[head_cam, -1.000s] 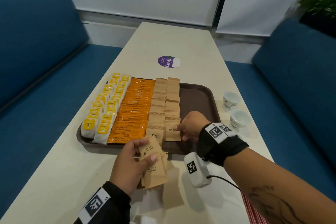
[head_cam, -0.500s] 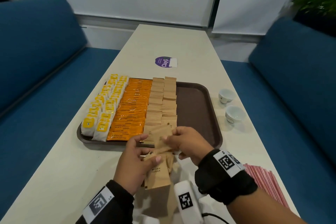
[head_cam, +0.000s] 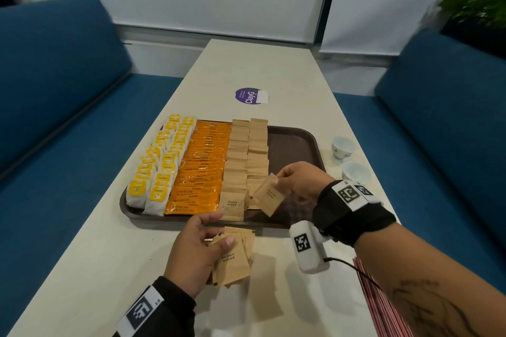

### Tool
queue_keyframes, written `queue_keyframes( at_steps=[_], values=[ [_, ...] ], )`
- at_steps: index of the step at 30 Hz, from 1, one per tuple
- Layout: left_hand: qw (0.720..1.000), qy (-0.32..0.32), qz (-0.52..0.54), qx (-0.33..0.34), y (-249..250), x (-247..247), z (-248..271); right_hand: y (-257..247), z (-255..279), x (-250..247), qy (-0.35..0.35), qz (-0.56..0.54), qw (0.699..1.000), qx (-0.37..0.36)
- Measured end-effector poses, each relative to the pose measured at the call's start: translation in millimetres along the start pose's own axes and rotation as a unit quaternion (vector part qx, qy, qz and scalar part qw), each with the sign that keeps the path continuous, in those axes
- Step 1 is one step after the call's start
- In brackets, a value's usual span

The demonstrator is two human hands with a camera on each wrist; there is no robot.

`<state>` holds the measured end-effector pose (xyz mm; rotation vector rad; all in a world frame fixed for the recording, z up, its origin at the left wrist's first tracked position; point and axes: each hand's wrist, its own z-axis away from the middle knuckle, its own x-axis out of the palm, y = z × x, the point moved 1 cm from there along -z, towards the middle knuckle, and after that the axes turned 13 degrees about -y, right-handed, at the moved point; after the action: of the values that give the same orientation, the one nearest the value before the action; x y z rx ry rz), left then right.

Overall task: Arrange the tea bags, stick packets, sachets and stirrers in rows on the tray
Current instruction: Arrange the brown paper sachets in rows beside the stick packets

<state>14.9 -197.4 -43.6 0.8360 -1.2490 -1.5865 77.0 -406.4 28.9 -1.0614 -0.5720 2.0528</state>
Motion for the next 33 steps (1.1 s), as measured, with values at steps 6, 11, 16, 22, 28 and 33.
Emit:
queue_keyframes(
  at_steps=[6, 11, 16, 22, 28, 33],
  values=[
    [1.0, 0.002, 0.003, -0.005, -2, -6, -5, -16, -32, 7, -0.049, 0.142, 0.988, 0.025],
    [1.0, 0.008, 0.019, -0.002, -5, -12, -9, -29, -55, 11, -0.064, 0.272, 0.959, 0.049],
    [1.0, 0.007, 0.028, 0.002, -4, -13, -16, -30, -73, 19, -0.074, 0.375, 0.919, 0.095],
    [0.998, 0.014, 0.058, 0.011, -1, -12, -19, -33, -32, 15, -0.004, 0.179, 0.983, -0.038],
    [0.993, 0.053, 0.106, 0.027, 8, -3, -20, -8, 28, 54, -0.19, -0.066, 0.978, -0.052],
    [0.981, 0.023, 0.191, -0.014, 12, 7, -17, 19, 29, 71, -0.178, -0.201, 0.958, -0.104]
  ],
)
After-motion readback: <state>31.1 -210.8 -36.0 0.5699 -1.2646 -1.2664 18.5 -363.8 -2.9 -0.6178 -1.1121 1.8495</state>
